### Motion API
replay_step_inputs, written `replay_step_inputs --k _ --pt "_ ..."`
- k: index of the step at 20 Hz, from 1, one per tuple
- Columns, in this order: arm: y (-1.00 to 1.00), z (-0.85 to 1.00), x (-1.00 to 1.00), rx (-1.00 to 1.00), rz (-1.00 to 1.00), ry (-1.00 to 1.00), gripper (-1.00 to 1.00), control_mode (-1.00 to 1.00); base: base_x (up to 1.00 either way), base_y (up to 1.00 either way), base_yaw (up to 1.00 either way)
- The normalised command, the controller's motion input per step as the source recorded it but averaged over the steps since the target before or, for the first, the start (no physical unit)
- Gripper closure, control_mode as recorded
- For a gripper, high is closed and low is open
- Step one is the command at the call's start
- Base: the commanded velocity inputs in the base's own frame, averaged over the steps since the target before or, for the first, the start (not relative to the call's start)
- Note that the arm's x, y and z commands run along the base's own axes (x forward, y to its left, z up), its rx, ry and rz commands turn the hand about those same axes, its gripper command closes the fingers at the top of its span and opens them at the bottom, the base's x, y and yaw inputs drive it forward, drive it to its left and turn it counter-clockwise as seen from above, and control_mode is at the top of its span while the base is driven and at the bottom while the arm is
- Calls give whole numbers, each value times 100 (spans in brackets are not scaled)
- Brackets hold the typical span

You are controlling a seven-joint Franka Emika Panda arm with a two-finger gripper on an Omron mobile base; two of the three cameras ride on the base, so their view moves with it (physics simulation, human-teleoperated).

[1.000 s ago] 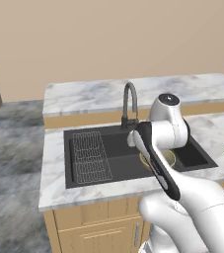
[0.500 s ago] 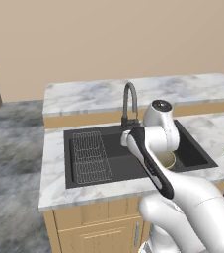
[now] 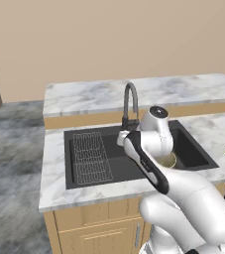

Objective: Remove the broccoli and lemon wedge from the sink. Then move the bowl and cup from the counter to the sink for washing.

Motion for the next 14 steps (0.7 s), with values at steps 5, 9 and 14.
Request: replay_step_inputs --k 5,9,14 --pt "1 -23 29 7 -17 4 100 -100 0 0 0" --pt "0 -20 28 1 -15 5 100 -100 0 0 0" --pt "4 -16 30 0 -11 7 100 -100 0 0 0"
